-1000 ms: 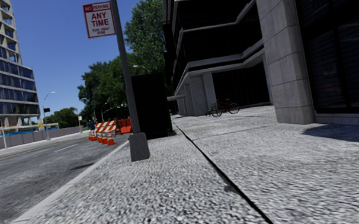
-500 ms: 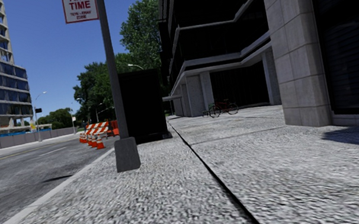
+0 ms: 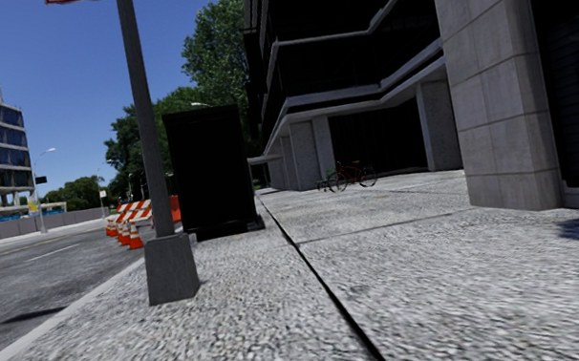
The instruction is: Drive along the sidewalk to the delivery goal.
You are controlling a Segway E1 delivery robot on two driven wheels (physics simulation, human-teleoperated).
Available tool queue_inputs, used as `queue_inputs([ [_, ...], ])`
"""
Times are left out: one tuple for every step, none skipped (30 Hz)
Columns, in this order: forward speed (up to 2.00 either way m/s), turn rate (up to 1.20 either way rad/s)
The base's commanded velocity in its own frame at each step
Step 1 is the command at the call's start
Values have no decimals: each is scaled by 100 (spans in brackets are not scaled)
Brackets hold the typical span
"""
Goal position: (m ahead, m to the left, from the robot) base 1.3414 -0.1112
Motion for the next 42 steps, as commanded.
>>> queue_inputs([
  [133,0],
  [132,0],
  [130,0],
  [126,0],
  [126,0],
  [120,0],
  [117,0],
  [114,0],
  [114,0],
  [111,0],
  [110,0],
  [109,0],
  [109,0],
  [109,0],
  [109,0],
  [109,0],
  [109,0],
  [109,0],
  [106,0],
  [93,-20],
  [88,-45],
  [88,-45],
  [86,-59],
  [86,-63],
  [85,-15],
  [85,-15],
  [84,0],
  [82,0],
  [77,0],
  [0,0],
  [0,0],
  [0,0],
  [0,0],
  [0,0],
  [0,0],
  [0,0],
  [0,0],
  [0,0],
  [0,0],
  [0,0],
  [0,0],
  [0,0],
])
